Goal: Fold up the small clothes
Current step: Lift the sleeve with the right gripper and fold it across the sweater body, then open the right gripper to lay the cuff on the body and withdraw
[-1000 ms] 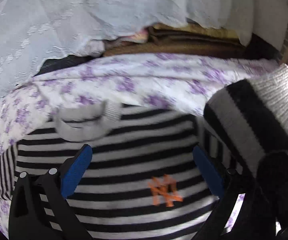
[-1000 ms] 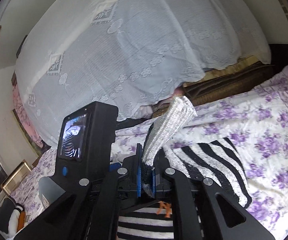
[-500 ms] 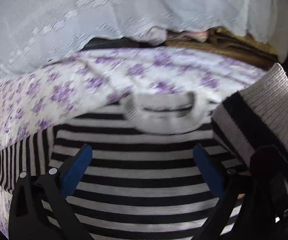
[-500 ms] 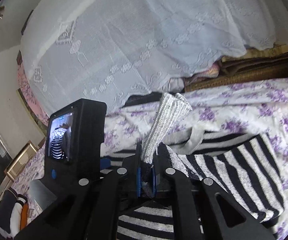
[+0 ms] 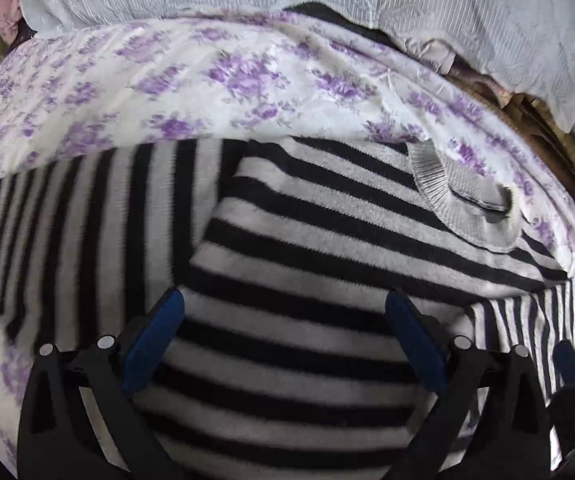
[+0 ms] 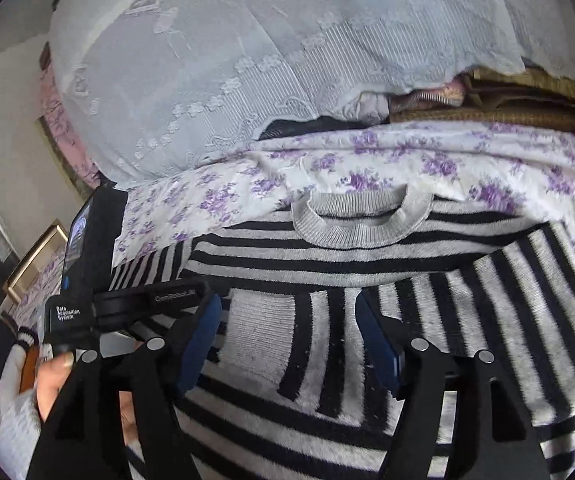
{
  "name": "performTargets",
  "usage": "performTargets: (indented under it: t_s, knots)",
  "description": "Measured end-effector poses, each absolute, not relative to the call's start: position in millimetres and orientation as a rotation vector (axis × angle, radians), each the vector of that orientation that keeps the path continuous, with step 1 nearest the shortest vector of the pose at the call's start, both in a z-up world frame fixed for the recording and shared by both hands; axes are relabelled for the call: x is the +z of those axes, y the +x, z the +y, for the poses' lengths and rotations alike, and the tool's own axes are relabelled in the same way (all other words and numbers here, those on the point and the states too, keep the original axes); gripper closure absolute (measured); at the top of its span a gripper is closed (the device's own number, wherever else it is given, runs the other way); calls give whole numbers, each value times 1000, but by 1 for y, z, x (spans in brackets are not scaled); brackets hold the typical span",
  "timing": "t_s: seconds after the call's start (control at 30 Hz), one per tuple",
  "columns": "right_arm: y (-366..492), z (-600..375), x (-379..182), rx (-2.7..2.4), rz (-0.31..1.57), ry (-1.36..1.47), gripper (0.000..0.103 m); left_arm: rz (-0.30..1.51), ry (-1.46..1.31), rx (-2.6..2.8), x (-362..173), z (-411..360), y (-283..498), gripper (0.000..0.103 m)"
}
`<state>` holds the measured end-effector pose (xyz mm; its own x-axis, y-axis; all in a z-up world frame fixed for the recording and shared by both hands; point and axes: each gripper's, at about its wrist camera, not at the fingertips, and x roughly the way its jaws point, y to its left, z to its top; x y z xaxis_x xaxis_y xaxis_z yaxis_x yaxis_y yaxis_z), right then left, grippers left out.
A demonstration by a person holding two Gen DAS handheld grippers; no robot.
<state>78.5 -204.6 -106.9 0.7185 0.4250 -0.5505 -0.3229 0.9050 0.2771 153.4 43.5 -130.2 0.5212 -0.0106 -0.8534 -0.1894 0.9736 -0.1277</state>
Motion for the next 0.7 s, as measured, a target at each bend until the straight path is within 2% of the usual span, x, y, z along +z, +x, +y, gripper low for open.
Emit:
performTargets:
  t_s: [0.13,0.17,0.23,0.27,0.4,0.47,0.53,0.57,0.63,0.7]
  knots:
    - [65,-243,-100,312,600,175,36,896,-128,113,-100,33,126,5]
    - [66,-255,-100,284,597,197,47,866,-104,82,-91,23,119,5]
    - [74,-282,-104,251,618,280,61,855,-58,21,-81,2,115,5]
    - [80,-296,-107,248,636,341,63,859,-26,-19,-78,-14,115,5]
    - [103,-343,-126,271,671,549,61,907,75,-69,-98,-58,127,5]
    - [118,-364,-141,283,707,621,58,981,109,-41,-126,-68,141,5]
    - [127,-385,-157,228,723,653,59,1055,112,-30,-152,-66,152,4]
    - [129,-399,-166,217,707,693,72,1041,46,-62,-155,-57,152,4]
    - [125,-425,-185,244,689,868,88,1055,4,-85,-153,-49,154,4]
    - [111,-440,-185,184,663,933,86,1028,9,-51,-148,-46,146,4]
